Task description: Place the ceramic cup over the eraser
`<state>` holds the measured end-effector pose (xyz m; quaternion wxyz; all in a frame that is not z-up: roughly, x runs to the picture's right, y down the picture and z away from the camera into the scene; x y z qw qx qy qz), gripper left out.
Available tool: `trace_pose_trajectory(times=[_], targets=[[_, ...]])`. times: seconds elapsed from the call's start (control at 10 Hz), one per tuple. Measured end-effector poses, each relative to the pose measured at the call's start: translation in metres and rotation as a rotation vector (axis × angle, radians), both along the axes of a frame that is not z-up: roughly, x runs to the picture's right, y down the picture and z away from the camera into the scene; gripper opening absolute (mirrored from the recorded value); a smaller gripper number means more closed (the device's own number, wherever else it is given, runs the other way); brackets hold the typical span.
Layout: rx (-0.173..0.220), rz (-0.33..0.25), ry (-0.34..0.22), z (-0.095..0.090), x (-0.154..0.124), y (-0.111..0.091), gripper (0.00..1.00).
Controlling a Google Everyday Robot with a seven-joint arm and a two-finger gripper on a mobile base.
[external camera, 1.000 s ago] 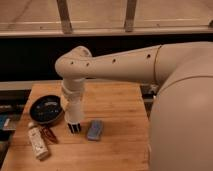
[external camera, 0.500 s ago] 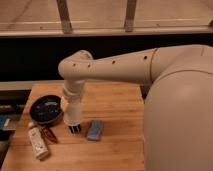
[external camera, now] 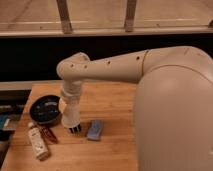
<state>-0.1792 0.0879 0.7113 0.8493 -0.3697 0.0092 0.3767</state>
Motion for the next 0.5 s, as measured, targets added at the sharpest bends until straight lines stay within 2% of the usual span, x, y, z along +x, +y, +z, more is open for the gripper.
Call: trace_pose_trajectory(times=[0.1,0.2,0.5], targets=[[0.002,0.001,0.0,-0.0005,0.0001,-0.0011,0.01],[0.001,0.002,0.001,-0.0001,0.0007,-0.0009,0.06],[0.001,0.001,0.001,-0.0002,0.0004,-0.0007,0.35]])
